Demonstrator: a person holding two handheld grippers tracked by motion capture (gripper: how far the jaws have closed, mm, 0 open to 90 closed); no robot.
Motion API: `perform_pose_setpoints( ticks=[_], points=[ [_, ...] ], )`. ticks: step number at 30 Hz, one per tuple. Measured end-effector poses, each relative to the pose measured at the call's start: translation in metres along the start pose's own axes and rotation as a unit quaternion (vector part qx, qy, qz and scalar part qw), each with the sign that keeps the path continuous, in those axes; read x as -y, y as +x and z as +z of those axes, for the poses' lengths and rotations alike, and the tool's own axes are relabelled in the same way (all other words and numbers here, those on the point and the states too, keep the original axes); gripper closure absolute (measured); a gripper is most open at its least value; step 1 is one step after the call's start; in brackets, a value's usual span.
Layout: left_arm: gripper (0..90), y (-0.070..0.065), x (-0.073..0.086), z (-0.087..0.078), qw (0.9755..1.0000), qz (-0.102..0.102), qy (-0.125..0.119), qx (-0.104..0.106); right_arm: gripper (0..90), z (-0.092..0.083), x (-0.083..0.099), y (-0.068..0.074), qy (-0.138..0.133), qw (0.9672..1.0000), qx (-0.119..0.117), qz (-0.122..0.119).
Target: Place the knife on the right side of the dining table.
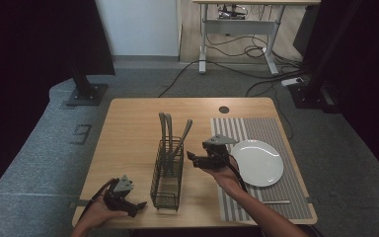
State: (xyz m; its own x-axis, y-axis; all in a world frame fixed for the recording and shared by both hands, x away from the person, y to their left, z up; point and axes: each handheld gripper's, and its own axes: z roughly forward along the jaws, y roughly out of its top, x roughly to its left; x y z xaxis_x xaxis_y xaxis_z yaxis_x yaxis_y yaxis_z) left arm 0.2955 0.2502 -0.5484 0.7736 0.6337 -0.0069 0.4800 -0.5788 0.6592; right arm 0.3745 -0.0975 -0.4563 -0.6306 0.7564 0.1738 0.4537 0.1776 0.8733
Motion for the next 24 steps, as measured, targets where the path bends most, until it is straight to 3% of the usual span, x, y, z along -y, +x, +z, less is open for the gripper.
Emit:
perform_pose_setpoints(
  ticks=[11, 24],
  points=[
    [0.0, 0.000, 0.000, 0.000, 1.0000, -0.001, 0.000, -0.001, 33.4, 0.013, -0.017, -0.008, -0.015, 0.9992, -0.036, 0.009],
    [0.0, 0.000, 0.000, 0.000, 1.0000, -0.002, -0.001, -0.001, 38.3, 0.030, -0.039, -0.014, -0.021, 0.9988, -0.041, 0.016]
  ],
)
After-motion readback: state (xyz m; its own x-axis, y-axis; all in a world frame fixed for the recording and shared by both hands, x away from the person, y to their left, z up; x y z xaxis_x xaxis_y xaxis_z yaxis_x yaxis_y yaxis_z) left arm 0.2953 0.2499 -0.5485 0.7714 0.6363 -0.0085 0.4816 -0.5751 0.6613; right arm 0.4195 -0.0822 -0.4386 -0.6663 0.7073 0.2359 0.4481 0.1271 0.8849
